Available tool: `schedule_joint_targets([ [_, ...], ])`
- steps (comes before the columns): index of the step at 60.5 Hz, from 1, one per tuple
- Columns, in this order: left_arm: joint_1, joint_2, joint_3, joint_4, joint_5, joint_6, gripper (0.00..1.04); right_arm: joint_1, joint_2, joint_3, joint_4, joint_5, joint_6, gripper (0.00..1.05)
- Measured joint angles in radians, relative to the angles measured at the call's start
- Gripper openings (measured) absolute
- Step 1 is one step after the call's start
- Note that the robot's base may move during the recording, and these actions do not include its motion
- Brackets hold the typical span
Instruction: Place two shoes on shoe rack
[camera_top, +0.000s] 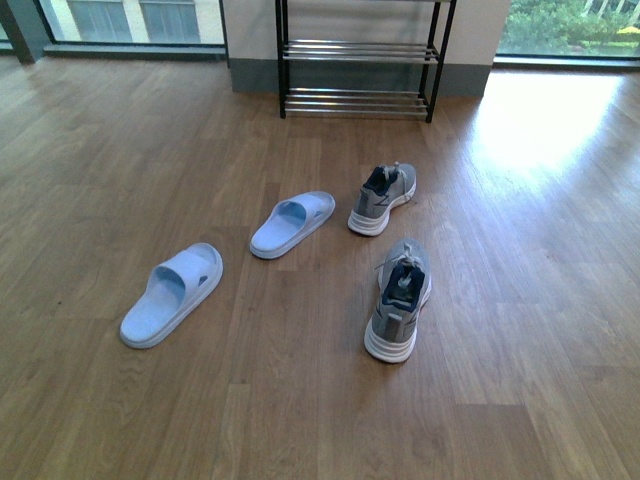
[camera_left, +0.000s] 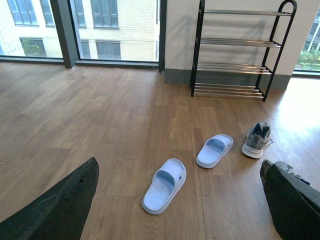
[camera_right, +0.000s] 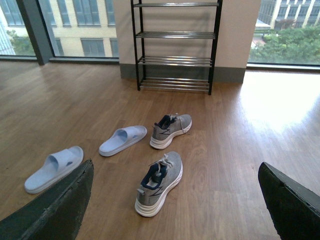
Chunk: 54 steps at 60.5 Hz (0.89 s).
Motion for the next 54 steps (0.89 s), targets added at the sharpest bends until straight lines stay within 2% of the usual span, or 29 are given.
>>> schedule_joint_targets([
  [54,0.0,0.0,0.0,0.0,0.001,0.0,0.95,0.0,0.0,0.0,0.0,0.001,0.0,0.95],
])
